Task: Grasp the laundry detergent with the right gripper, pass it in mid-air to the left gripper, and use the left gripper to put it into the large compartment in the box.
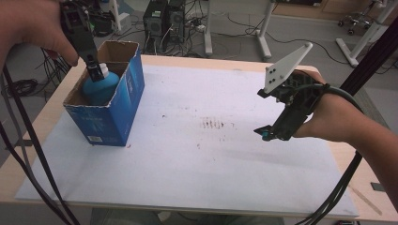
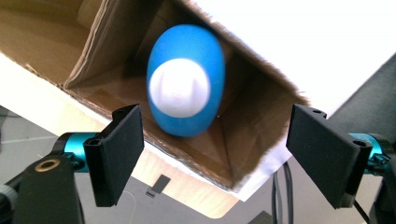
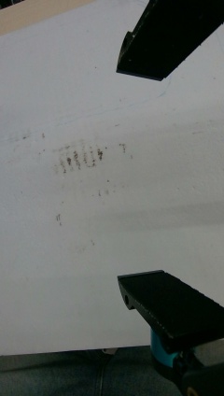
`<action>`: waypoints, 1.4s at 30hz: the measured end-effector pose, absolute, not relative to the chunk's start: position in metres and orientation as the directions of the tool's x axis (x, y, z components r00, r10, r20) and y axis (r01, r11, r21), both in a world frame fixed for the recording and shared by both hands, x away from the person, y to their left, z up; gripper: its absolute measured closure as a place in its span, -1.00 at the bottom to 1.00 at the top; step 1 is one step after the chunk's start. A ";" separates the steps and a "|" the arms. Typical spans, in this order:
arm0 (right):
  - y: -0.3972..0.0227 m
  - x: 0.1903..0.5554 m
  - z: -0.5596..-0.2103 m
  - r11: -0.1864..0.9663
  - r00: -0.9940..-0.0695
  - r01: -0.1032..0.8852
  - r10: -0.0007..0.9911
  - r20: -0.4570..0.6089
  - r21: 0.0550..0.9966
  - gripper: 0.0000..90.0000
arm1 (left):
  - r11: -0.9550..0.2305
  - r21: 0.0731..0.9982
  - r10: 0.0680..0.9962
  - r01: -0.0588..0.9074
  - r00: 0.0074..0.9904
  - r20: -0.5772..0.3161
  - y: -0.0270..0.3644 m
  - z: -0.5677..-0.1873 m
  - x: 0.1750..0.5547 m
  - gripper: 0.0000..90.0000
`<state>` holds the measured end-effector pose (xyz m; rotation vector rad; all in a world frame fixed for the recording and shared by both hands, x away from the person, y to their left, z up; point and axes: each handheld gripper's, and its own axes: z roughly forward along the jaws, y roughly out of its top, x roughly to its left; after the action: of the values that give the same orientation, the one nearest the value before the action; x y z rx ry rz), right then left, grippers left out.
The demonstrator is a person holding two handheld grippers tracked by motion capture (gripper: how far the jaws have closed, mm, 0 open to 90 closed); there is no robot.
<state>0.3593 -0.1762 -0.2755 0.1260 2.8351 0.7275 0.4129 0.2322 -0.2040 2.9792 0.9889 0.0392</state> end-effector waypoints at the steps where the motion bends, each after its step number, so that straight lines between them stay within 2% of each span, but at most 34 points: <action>1: -0.176 0.360 -0.275 0.876 -0.975 0.032 0.133 -0.177 0.481 -0.99 | -0.809 0.008 0.588 0.588 0.808 0.028 0.229 -0.200 0.410 -0.58; 11: -0.183 0.368 -0.275 0.908 -0.981 0.047 0.120 -0.151 0.415 -0.99 | -0.872 0.046 0.489 0.488 0.872 0.002 0.199 -0.185 0.389 -0.71; 22: -0.183 0.377 -0.271 0.940 -0.987 0.049 0.098 -0.129 0.337 -0.99 | -0.923 0.083 0.376 0.375 0.927 -0.009 0.170 -0.189 0.379 -0.86; 28: -0.182 0.382 -0.271 0.958 -0.989 0.052 0.087 -0.116 0.280 -0.99 | -0.939 0.122 0.318 0.322 0.947 -0.047 0.160 -0.194 0.380 -0.87; 33: -0.182 0.389 -0.277 0.970 -0.992 0.049 0.076 -0.105 0.237 -0.99 | -0.951 0.108 0.285 0.289 0.957 -0.043 0.150 -0.202 0.382 -0.96; 42: -0.184 0.402 -0.284 0.981 -0.995 0.040 0.056 -0.082 0.188 -0.99 | -0.966 0.096 0.236 0.238 0.971 -0.029 0.127 -0.212 0.387 -0.96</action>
<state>0.4018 -0.1837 -0.2839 0.0737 3.0401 0.2864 0.3867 0.1268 -0.2116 3.0202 0.3643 -0.0262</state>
